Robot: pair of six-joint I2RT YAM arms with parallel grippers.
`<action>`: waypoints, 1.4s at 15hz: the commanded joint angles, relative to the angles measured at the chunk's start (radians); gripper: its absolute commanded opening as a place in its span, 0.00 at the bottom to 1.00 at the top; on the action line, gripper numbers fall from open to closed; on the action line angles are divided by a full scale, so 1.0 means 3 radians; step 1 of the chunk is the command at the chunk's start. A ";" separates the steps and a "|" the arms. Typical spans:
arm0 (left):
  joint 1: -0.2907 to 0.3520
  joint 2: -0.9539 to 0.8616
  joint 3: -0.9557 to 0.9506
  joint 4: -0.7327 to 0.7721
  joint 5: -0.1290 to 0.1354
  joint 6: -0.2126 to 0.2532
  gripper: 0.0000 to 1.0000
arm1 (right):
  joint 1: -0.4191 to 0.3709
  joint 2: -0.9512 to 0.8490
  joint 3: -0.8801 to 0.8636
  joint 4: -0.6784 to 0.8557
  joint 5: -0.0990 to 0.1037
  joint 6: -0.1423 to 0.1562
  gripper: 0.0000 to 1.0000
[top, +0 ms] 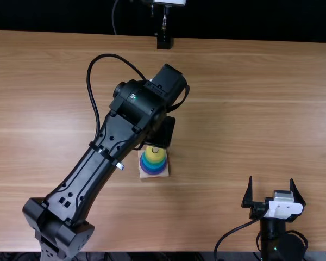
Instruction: Build the Hanoi tower: stack the rings onto the peg from bottom to top in this color order: purple, dark blue, light blue, dark green, light green, yellow, orange.
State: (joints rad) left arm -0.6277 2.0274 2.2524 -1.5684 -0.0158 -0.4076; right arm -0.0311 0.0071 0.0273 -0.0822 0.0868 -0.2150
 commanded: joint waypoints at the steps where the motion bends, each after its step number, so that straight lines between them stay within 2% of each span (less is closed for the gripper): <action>1: -0.0055 0.0073 0.0075 -0.0008 0.0028 -0.0059 0.00 | -0.0019 -0.0024 -0.0040 -0.0055 -0.0013 -0.0008 1.00; 16: -0.0076 0.0094 -0.0227 -0.0008 0.0034 -0.0059 0.00 | -0.0014 -0.0024 -0.0040 -0.0055 -0.0013 -0.0008 1.00; 21: -0.0142 0.0094 -0.0227 -0.0008 0.0028 -0.0169 0.00 | -0.0014 -0.0024 -0.0040 -0.0055 -0.0013 -0.0008 1.00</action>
State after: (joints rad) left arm -0.6575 2.0296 2.2051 -1.5692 -0.0113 -0.4377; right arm -0.0307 0.0071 0.0273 -0.0822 0.0860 -0.2150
